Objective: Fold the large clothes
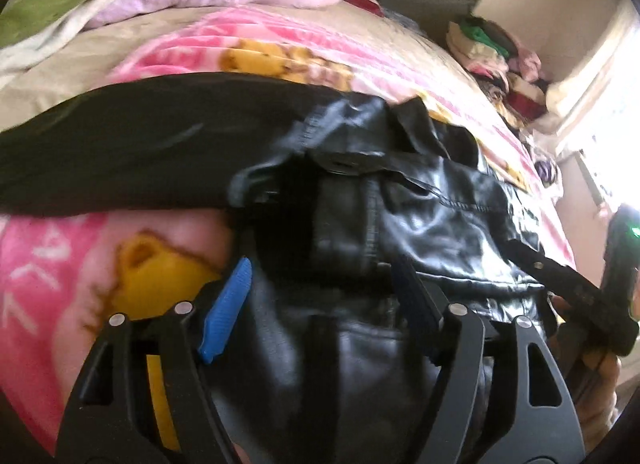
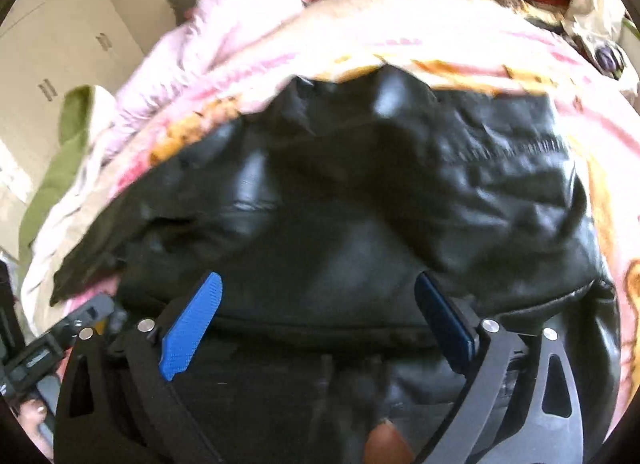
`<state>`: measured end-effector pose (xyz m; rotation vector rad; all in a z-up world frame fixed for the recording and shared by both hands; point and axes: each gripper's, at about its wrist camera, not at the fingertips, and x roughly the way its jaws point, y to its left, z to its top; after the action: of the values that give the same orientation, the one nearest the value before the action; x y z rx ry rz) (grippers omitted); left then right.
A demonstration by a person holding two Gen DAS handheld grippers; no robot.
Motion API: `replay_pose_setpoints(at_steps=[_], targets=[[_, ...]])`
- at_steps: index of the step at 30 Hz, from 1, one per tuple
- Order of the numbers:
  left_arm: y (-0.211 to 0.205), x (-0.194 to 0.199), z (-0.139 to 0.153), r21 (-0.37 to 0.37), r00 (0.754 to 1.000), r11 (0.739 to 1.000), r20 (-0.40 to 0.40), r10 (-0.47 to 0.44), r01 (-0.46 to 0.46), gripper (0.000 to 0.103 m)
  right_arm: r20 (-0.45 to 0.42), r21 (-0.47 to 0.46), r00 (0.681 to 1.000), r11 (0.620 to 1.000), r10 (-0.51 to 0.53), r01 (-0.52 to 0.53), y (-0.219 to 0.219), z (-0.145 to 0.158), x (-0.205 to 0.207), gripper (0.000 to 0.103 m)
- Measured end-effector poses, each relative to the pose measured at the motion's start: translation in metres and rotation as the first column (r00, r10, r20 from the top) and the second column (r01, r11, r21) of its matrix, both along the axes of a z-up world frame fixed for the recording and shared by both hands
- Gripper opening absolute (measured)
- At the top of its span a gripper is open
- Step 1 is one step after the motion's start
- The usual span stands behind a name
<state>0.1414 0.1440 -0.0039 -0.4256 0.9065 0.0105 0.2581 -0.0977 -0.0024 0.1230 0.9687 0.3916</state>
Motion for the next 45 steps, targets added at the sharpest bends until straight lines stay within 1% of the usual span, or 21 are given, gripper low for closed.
replay_pose_setpoints(at_steps=[1, 3, 5, 7, 10, 15, 21, 28, 34, 38, 43, 45], targets=[[0.009, -0.004, 0.001, -0.012, 1.000, 1.000, 0.002, 0.018, -0.018, 0.075, 0.025, -0.006, 1.000, 1.000, 0.013, -0.013, 0.007, 0.008, -0.004, 0.099], [0.021, -0.011, 0.004, -0.011, 0.999, 0.999, -0.001, 0.050, -0.050, 0.088, 0.065, 0.005, 0.997, 0.999, 0.038, -0.038, 0.018, 0.020, -0.011, 0.099], [0.032, -0.018, 0.008, 0.001, 0.997, 0.997, -0.005, 0.079, -0.079, 0.094, 0.098, 0.033, 0.994, 0.998, 0.058, -0.061, 0.031, 0.033, -0.020, 0.099], [0.046, -0.027, 0.012, 0.007, 0.994, 0.994, -0.009, 0.107, -0.107, 0.094, 0.133, 0.064, 0.989, 0.995, 0.067, -0.076, 0.042, 0.045, -0.026, 0.099], [0.064, -0.041, 0.021, 0.010, 0.991, 0.991, 0.008, 0.137, -0.137, 0.094, 0.171, 0.084, 0.982, 0.991, 0.084, -0.099, 0.061, 0.061, -0.032, 0.099], [0.091, -0.063, 0.032, 0.015, 0.983, 0.983, 0.037, 0.181, -0.181, 0.094, 0.203, 0.066, 0.972, 0.989, 0.116, -0.132, 0.092, 0.081, -0.045, 0.099], [0.112, -0.082, 0.035, 0.024, 0.979, 0.979, 0.042, 0.201, -0.202, 0.094, 0.241, 0.036, 0.954, 0.981, 0.178, -0.192, 0.131, 0.101, -0.062, 0.099], [0.136, -0.100, 0.027, -0.007, 0.964, 0.965, 0.040, 0.263, -0.262, 0.094, 0.248, 0.025, 0.935, 0.964, 0.252, -0.266, 0.165, 0.104, -0.073, 0.099], [0.160, -0.112, 0.013, -0.021, 0.946, 0.946, 0.017, 0.323, -0.323, 0.094, 0.227, 0.024, 0.921, 0.944, 0.317, -0.330, 0.193, 0.093, -0.079, 0.099], [0.183, -0.123, 0.002, -0.024, 0.927, 0.926, -0.001, 0.376, -0.376, 0.094, 0.212, 0.021, 0.911, 0.930, 0.353, -0.366, 0.208, 0.080, -0.082, 0.099], [0.216, -0.135, -0.019, -0.054, 0.887, 0.886, -0.041, 0.460, -0.461, 0.094, 0.179, 0.029, 0.908, 0.920, 0.379, -0.390, 0.222, 0.063, -0.085, 0.099], [0.228, -0.141, -0.029, -0.069, 0.868, 0.865, -0.057, 0.493, -0.496, 0.094, 0.168, 0.031, 0.906, 0.917, 0.387, -0.398, 0.225, 0.057, -0.084, 0.099]])
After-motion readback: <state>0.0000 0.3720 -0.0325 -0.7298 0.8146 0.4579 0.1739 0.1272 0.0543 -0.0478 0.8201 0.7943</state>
